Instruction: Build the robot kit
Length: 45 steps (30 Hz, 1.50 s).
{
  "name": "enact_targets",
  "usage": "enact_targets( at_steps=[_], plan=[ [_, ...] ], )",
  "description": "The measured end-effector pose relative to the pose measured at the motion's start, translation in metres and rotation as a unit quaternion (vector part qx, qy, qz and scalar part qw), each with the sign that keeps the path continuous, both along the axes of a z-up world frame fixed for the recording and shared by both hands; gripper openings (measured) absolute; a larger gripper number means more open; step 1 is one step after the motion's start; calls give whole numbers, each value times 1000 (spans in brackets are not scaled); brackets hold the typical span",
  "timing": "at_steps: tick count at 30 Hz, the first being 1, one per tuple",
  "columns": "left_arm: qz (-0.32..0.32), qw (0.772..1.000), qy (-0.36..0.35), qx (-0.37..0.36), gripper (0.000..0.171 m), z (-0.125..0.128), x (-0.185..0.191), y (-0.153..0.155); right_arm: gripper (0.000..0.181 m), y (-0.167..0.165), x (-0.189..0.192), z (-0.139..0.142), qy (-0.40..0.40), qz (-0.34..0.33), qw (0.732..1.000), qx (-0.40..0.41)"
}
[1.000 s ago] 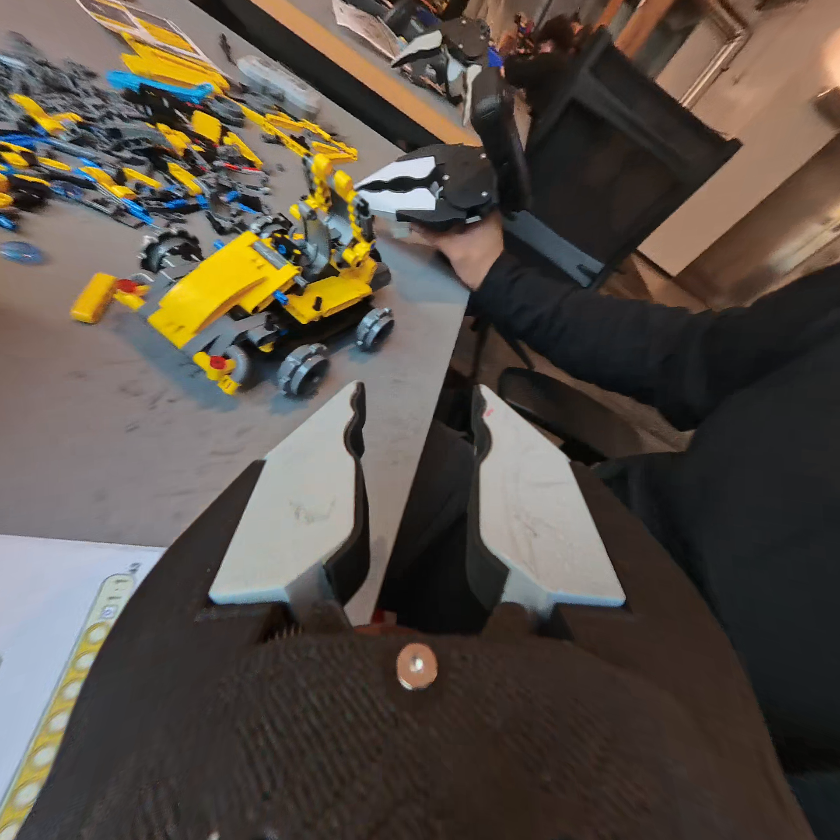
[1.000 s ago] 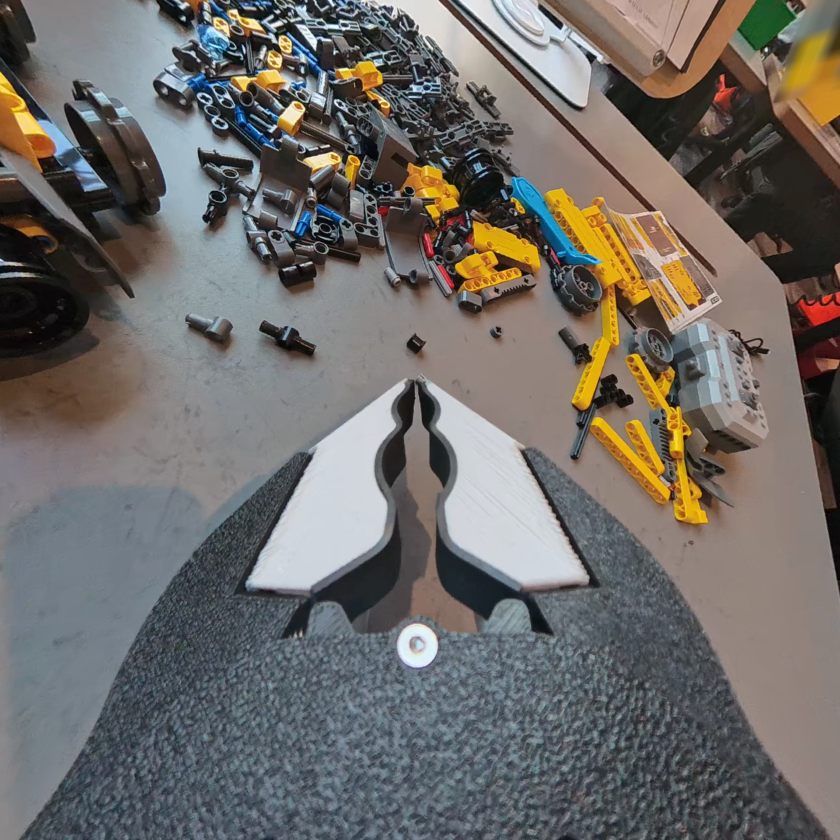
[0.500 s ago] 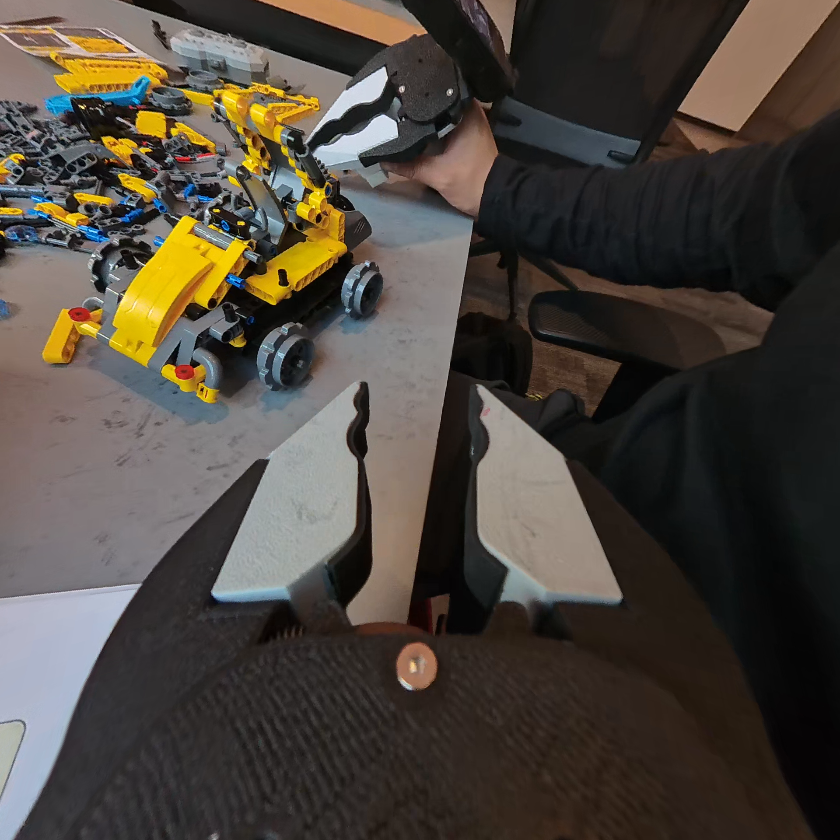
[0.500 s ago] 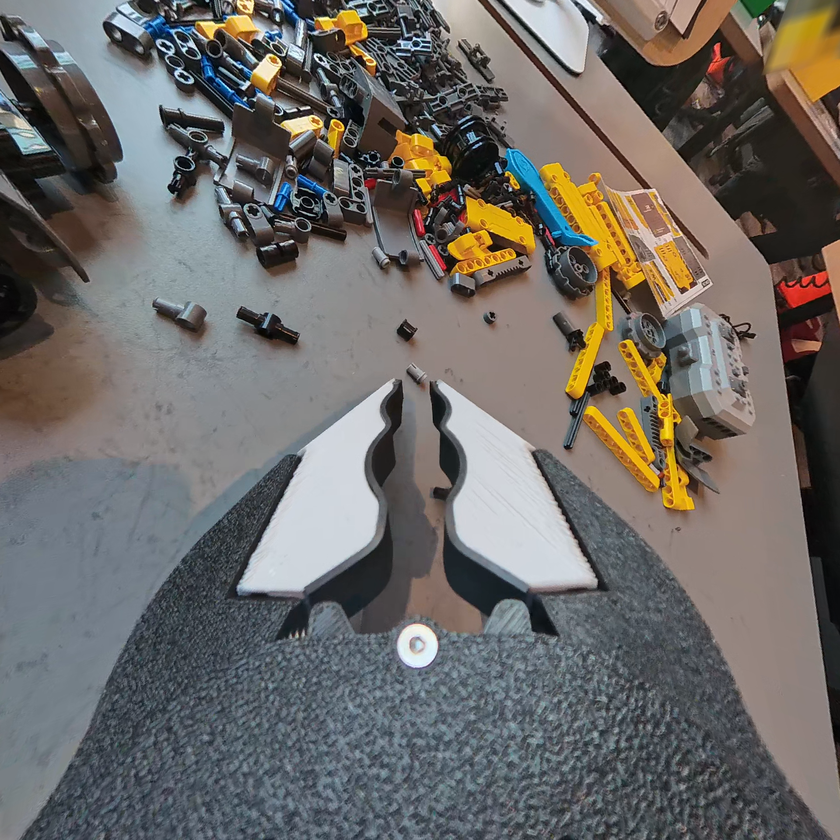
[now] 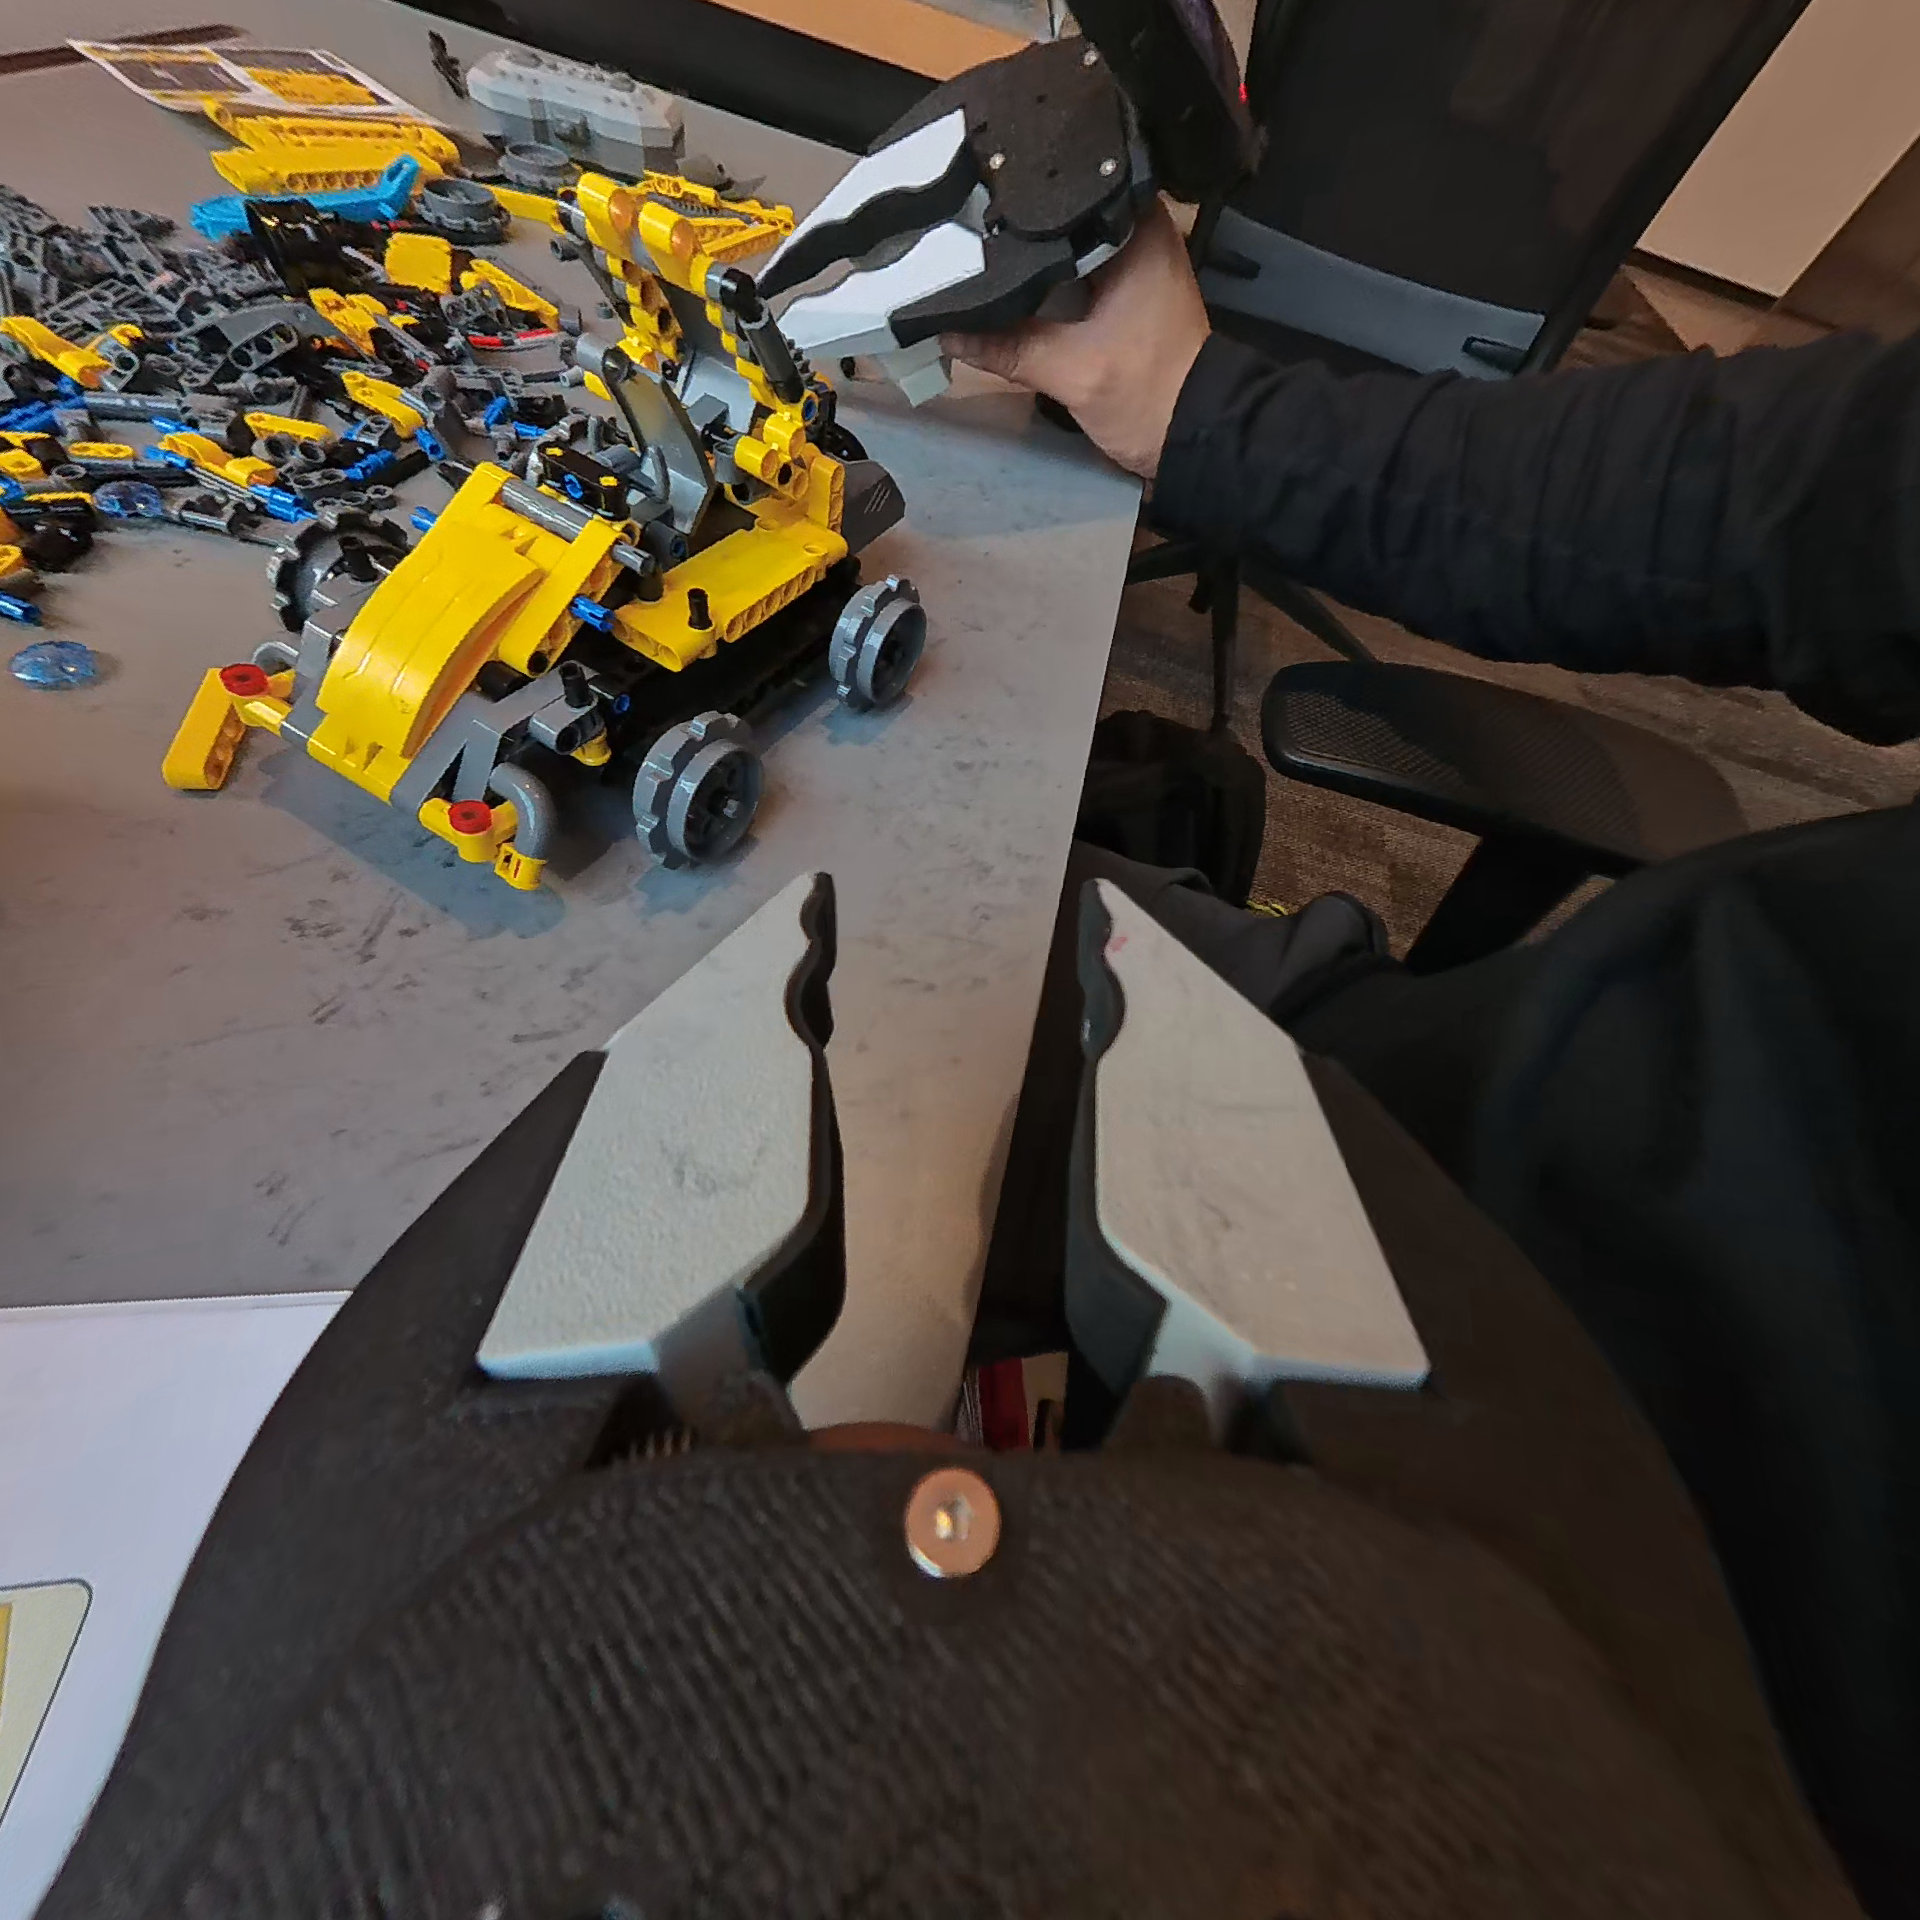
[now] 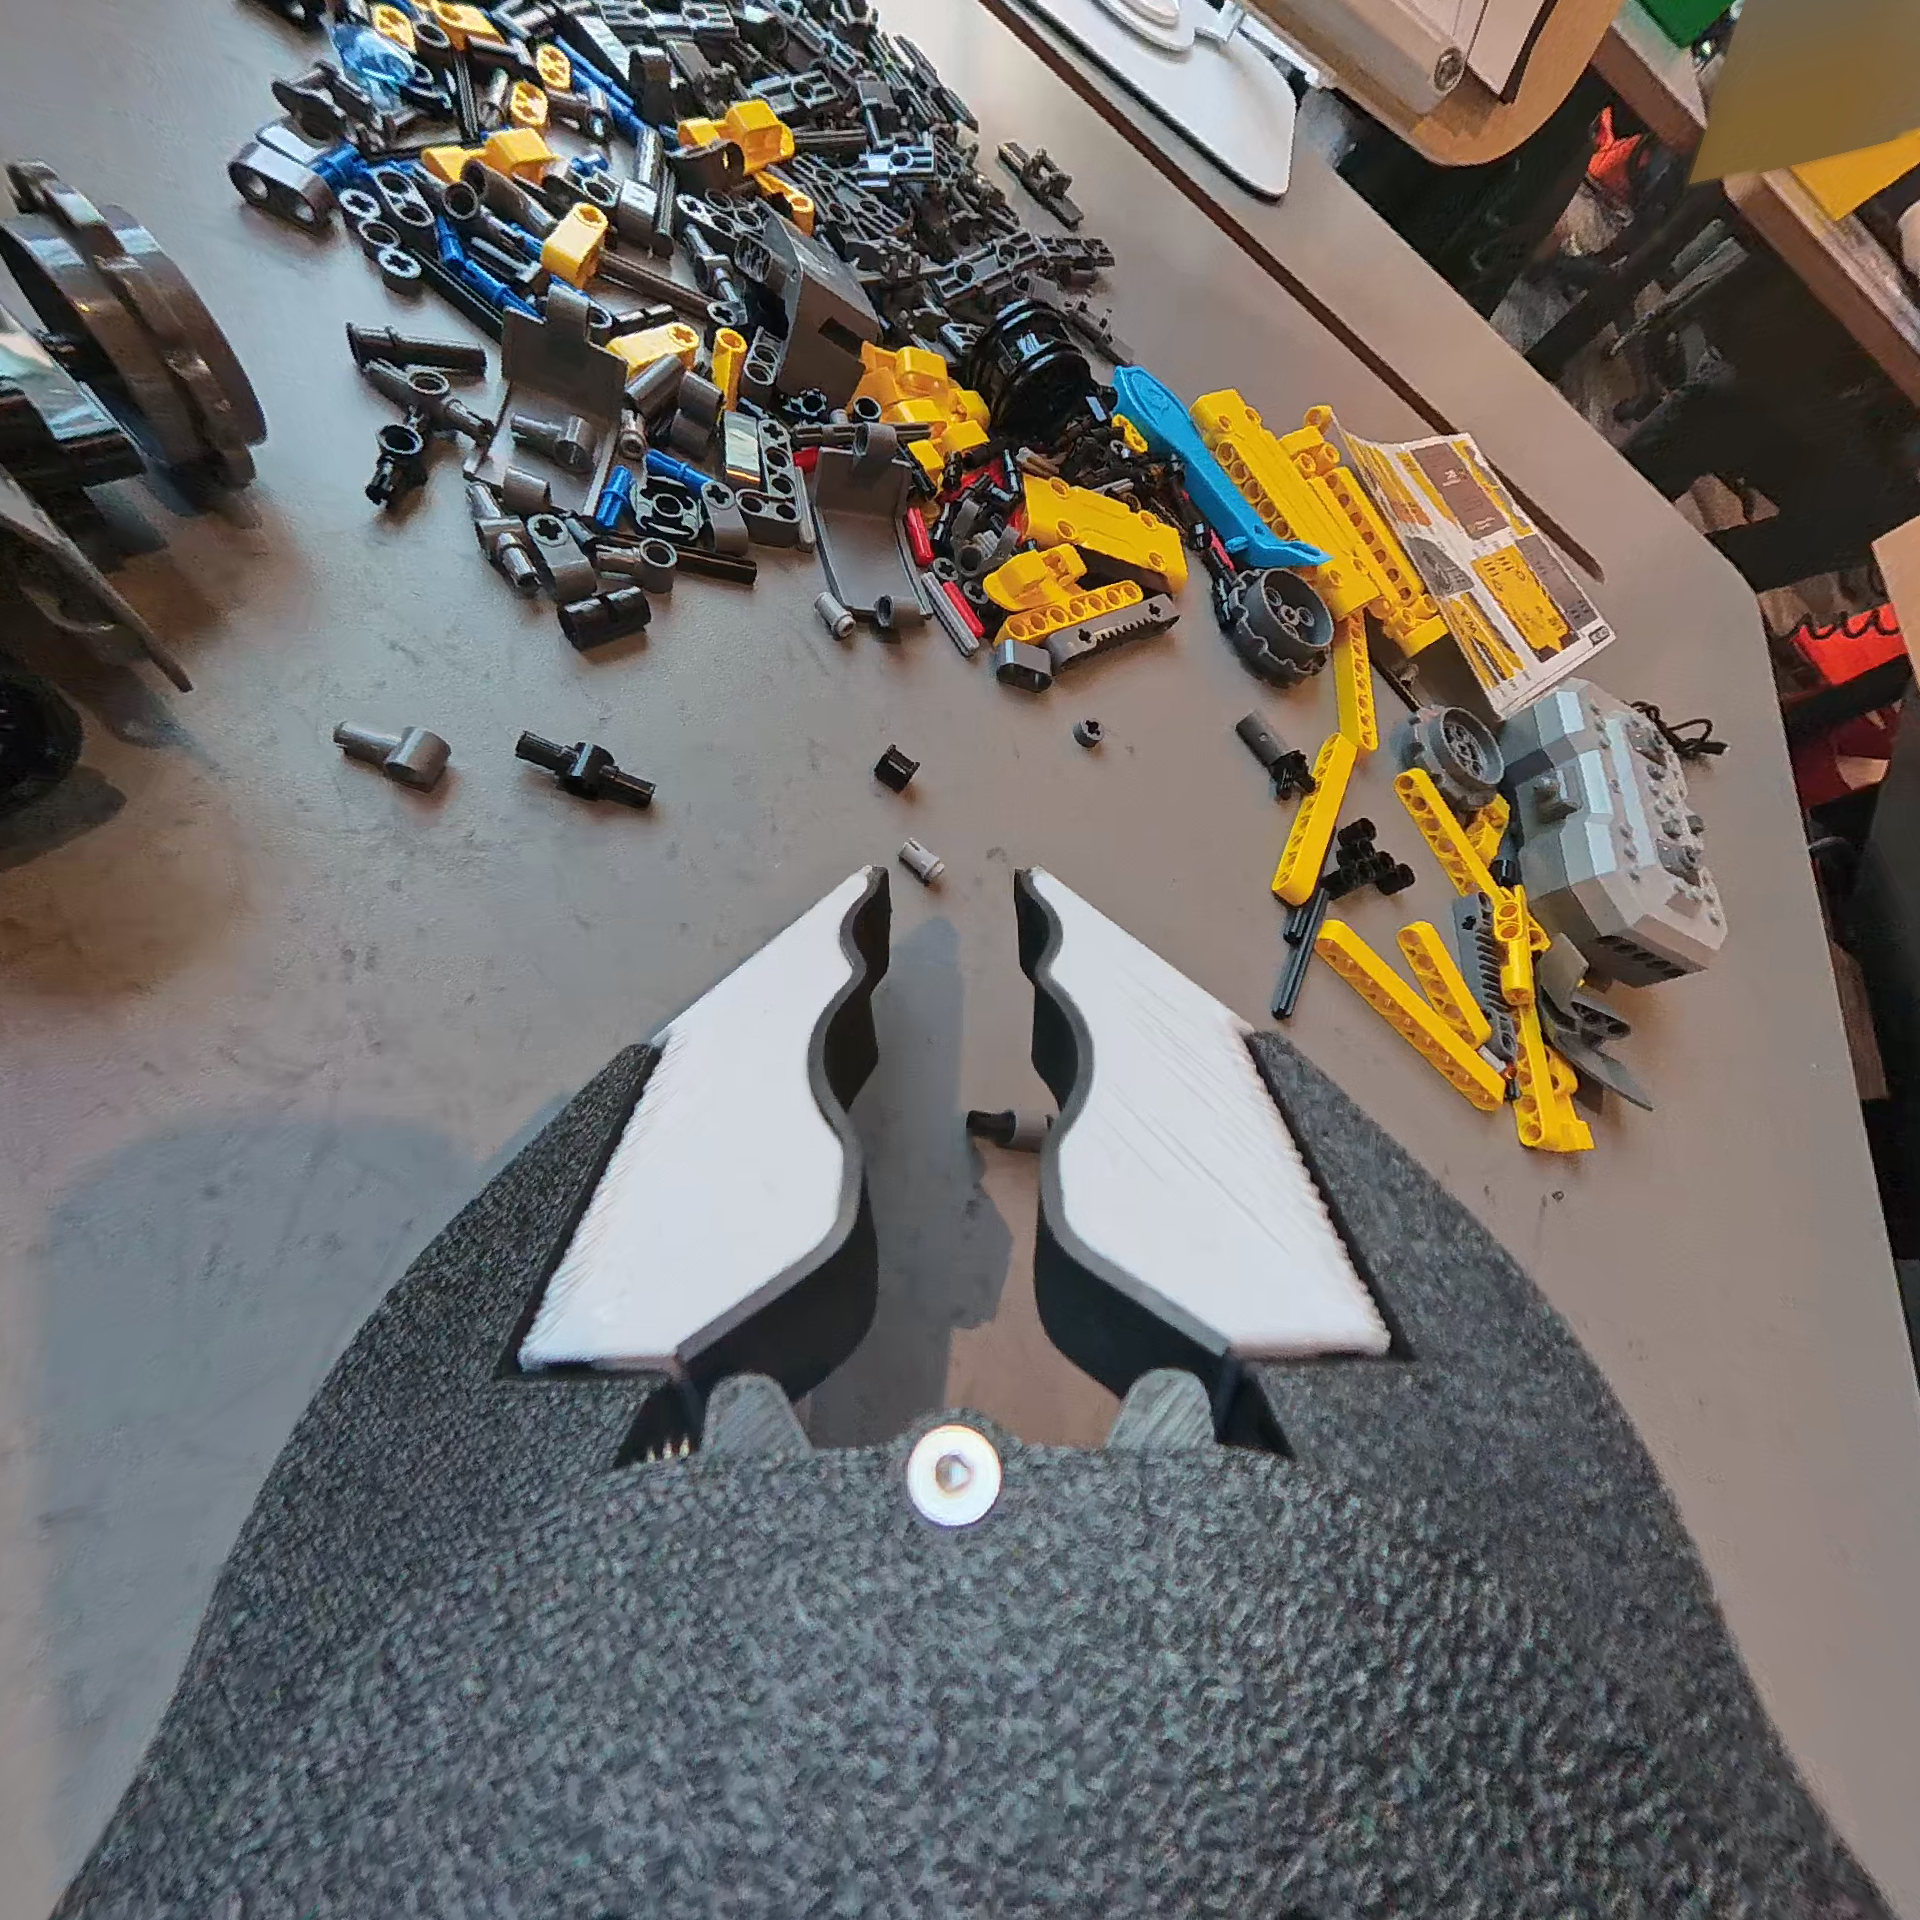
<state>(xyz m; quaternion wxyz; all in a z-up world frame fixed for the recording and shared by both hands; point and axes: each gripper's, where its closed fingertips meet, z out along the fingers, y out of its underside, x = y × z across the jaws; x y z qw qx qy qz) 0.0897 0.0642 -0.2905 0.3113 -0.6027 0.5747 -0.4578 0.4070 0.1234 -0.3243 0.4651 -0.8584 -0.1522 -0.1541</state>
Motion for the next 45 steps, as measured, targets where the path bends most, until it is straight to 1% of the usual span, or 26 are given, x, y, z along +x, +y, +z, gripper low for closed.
enact_targets(
  at_steps=[4,7,9,11,13,15,16,18,19,20,23,25,27,29,31,32,33,35,37,38,39,42,44,45],
  plan=[
    [8,1000,10,10,44,-5,-1,-2,23,-1,-3,14,35,14,999,40],
    [15,1000,17,15,45,-9,-3,-4,31,-4,-3,27,79,21,994,74],
    [24,999,24,16,45,-13,-6,-4,34,-8,-13,37,123,38,987,92],
    [33,999,30,19,45,-18,-9,-4,38,-15,-35,45,187,75,975,91],
    [44,998,34,29,45,-23,-13,-4,43,-22,-69,57,239,132,959,79],
    [56,997,36,37,44,-26,-15,-4,45,-30,-107,74,262,197,941,80],
    [58,997,34,35,44,-27,-16,-5,48,-33,-124,80,263,221,936,81],
    [68,997,29,24,44,-27,-18,-6,69,-34,-152,87,261,254,928,72],
    [73,997,26,18,44,-26,-19,-6,75,-34,-165,86,260,268,926,60],
    [79,997,23,14,44,-26,-19,-5,77,-34,-175,81,255,278,925,47],
    [102,995,16,7,45,-24,-24,-1,72,-36,-196,61,223,295,929,15],
    [120,993,9,4,45,-22,-28,2,68,-34,-196,48,188,291,938,9],
    [132,991,6,-1,45,-21,-33,5,63,-34,-193,50,196,292,936,17],
    [138,990,2,-8,45,-22,-37,6,62,-36,-191,52,216,299,929,9],
    [141,990,0,-17,44,-23,-38,6,59,-36,-183,53,205,299,932,11],
    [142,990,0,-20,44,-23,-39,6,64,-36,-177,54,199,295,934,17],
    [143,989,1,-21,45,-23,-38,7,64,-38,-172,55,201,295,934,17],
    [145,989,2,-19,45,-21,-38,9,74,-42,-163,54,223,295,929,0],
    [143,990,1,-21,47,-16,-35,12,81,-42,-151,49,223,280,934,-18],
    [139,990,0,-25,50,-11,-33,14,89,-40,-145,43,224,272,935,-32],
    [135,991,2,-28,57,-6,-28,19,91,-39,-142,37,232,271,933,-51],
    [116,991,53,-38,88,-1,-8,42,88,-37,-149,20,250,294,917,-100],
    [104,991,73,-30,88,-1,11,64,88,-31,-152,10,249,298,914,-119],
    [101,991,83,-30,89,-6,20,76,88,-28,-154,8,254,301,911,-123]
  ],
)
